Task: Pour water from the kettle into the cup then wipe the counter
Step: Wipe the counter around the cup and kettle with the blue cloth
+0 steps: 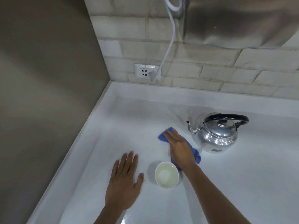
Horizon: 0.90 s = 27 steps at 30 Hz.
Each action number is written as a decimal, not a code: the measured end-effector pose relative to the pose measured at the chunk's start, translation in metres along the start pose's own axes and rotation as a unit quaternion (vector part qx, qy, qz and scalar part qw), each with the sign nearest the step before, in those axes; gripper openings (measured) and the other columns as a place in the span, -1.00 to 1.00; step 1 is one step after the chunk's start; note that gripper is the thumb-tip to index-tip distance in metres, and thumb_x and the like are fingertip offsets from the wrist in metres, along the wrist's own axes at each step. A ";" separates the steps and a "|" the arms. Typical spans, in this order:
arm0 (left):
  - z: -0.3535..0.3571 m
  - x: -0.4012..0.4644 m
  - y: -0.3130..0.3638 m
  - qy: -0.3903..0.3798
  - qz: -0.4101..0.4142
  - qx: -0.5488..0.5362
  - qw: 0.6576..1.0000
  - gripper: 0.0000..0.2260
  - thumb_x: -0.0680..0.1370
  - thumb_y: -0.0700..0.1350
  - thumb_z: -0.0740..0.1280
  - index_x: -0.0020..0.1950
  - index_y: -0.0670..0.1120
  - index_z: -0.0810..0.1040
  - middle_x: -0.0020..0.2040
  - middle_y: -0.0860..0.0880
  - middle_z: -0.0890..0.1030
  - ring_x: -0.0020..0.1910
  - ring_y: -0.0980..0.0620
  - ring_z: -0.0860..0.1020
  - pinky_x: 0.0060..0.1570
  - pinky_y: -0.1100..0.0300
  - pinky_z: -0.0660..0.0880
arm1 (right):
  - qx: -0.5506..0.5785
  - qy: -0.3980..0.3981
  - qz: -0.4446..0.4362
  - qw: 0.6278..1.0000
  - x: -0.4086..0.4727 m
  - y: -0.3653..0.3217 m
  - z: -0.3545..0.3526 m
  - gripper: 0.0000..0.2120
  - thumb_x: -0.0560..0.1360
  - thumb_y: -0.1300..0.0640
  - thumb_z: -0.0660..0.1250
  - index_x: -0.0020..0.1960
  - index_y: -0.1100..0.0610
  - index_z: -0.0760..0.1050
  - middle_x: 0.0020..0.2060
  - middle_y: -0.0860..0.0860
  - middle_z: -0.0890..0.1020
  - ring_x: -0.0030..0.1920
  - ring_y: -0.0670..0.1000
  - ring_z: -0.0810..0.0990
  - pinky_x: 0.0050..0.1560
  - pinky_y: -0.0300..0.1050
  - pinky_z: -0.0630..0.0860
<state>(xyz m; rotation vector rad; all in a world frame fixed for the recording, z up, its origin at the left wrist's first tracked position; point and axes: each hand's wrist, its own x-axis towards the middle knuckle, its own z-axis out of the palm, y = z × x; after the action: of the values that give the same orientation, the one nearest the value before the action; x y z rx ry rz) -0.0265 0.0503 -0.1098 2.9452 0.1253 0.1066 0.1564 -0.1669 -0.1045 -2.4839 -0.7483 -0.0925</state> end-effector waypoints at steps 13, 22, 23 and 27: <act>-0.003 -0.001 0.002 0.003 0.002 0.000 1.000 -0.39 0.66 0.17 0.07 0.67 -0.05 0.17 0.68 -0.02 0.14 0.66 -0.05 0.09 0.58 -0.11 0.12 | -0.011 -0.073 -0.035 0.997 -0.061 0.006 0.000 -0.43 0.56 0.17 0.14 0.55 -0.07 0.22 0.55 -0.22 0.15 0.58 -0.06 0.10 0.56 -0.16 0.00; -0.005 0.000 0.002 -0.007 0.004 0.015 1.000 -0.39 0.68 0.19 0.02 0.68 -0.06 0.15 0.68 -0.06 0.14 0.66 -0.07 0.09 0.58 -0.12 0.13 | -0.046 -0.012 0.104 0.993 -0.016 -0.012 -0.008 -0.52 0.51 0.32 0.15 0.42 0.19 0.42 0.38 0.07 0.48 0.47 0.18 0.35 0.39 0.04 0.39; -0.005 0.000 0.002 -0.004 0.004 0.015 1.000 -0.39 0.68 0.19 0.01 0.68 -0.06 0.15 0.67 -0.06 0.15 0.66 -0.07 0.10 0.59 -0.12 0.13 | -0.065 -0.032 0.092 0.993 -0.021 -0.015 -0.008 -0.51 0.54 0.23 0.05 0.45 0.18 0.38 0.41 0.05 0.43 0.49 0.18 0.31 0.44 0.02 0.31; -0.006 -0.001 0.001 -0.005 0.006 0.011 1.000 -0.39 0.68 0.19 0.01 0.68 -0.06 0.14 0.68 -0.06 0.14 0.66 -0.06 0.08 0.60 -0.10 0.09 | -0.032 -0.049 0.067 0.996 -0.077 -0.025 -0.015 -0.38 0.52 0.07 -0.08 0.57 0.04 0.23 0.57 -0.04 0.18 0.59 0.02 0.06 0.56 -0.02 0.07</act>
<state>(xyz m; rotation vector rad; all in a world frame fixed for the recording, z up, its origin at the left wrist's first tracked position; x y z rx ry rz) -0.0280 0.0499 -0.1039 2.9689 0.1091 0.0936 0.0791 -0.1948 -0.0961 -2.6087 -0.6241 0.0565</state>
